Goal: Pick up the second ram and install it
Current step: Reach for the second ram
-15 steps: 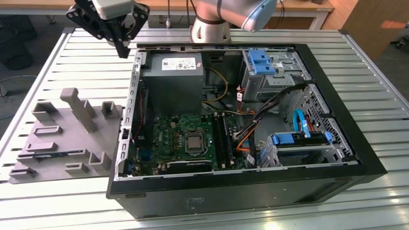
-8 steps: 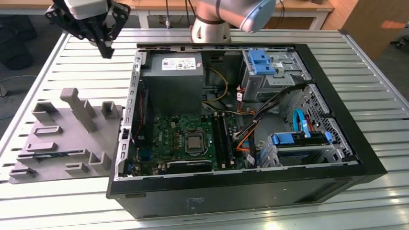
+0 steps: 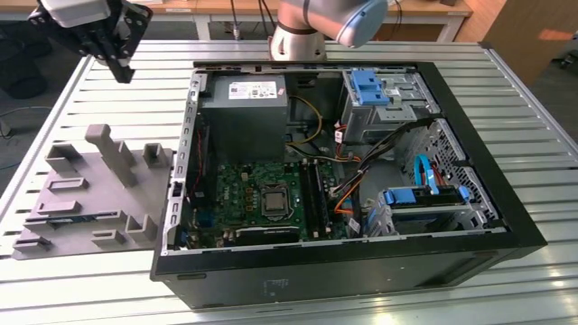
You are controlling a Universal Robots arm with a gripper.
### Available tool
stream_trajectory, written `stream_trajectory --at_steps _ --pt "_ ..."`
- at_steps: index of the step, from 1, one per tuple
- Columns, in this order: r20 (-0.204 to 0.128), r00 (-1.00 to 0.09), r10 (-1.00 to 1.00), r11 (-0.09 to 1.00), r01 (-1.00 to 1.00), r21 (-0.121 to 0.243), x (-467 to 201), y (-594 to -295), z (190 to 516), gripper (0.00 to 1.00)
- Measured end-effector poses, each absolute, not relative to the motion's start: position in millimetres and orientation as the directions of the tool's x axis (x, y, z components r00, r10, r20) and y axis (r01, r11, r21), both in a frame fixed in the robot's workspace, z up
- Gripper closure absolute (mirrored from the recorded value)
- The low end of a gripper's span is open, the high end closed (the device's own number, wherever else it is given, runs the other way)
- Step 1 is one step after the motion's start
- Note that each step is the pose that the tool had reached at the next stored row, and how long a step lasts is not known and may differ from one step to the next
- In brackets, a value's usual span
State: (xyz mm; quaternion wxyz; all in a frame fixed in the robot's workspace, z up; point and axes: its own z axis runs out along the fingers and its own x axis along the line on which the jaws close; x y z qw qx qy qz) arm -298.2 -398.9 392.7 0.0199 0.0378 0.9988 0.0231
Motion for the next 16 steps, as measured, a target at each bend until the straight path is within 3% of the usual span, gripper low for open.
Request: stream_trajectory --at_steps 16 --pt "-0.041 -0.996 0.076 0.996 0.074 0.048 -342.9 -412.3 390.0 0.89"
